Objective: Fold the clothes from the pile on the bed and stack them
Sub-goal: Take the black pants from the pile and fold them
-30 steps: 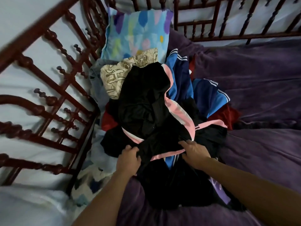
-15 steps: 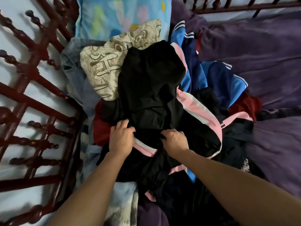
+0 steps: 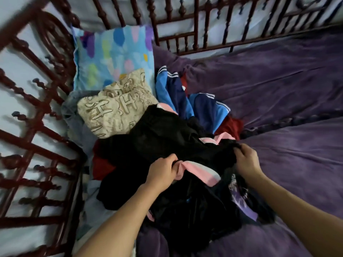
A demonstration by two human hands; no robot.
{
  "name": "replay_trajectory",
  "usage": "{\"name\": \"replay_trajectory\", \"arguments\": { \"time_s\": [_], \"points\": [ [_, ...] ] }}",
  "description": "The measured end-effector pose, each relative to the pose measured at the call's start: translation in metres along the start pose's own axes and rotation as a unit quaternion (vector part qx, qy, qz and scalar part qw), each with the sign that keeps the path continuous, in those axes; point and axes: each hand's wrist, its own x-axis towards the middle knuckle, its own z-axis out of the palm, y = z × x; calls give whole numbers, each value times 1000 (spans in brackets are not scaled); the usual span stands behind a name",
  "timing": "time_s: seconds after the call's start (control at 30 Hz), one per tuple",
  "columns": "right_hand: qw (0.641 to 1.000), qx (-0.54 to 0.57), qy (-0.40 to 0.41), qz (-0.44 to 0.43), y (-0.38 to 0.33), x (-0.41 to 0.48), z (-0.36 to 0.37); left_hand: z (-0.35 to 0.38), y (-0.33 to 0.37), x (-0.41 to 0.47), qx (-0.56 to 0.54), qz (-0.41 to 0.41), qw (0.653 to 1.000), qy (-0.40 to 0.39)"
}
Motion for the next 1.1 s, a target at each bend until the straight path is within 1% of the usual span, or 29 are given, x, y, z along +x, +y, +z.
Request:
{"name": "replay_trajectory", "arguments": {
  "time_s": [0.1,0.23,0.33,0.47,0.53,0.67,0.77,0.83,0.9,0.97,1.03,1.1],
  "points": [
    [999,8,40,-23,4,1,-79,-1,70,-2,4,32,999,20],
    [995,-12,76,-66,20,-10,-193,10,169,-12,2,93,995,41],
    [992,-26,99,-72,44,-22,-282,30,245,-14,-7,118,992,54],
    [987,-36,144,-66,75,-31,-390,60,348,2,7,149,986,72],
    [984,-38,168,-53,90,-32,-437,73,397,17,15,167,983,70],
    [971,-28,234,-36,114,-33,-521,94,491,50,19,191,980,42],
    [953,-19,298,-45,126,-37,-574,112,559,73,10,227,973,42],
    [944,-27,326,-52,136,-42,-600,128,596,87,-4,244,969,44],
    [944,-36,324,-54,149,-46,-611,148,617,100,-16,261,965,31],
    [955,-52,290,-37,169,-49,-603,174,621,113,2,261,965,9],
    [970,-85,227,-1,197,-53,-577,206,605,122,42,243,969,-22],
    [983,-118,131,59,230,-58,-538,239,575,127,90,206,972,-69]
  ]
}}
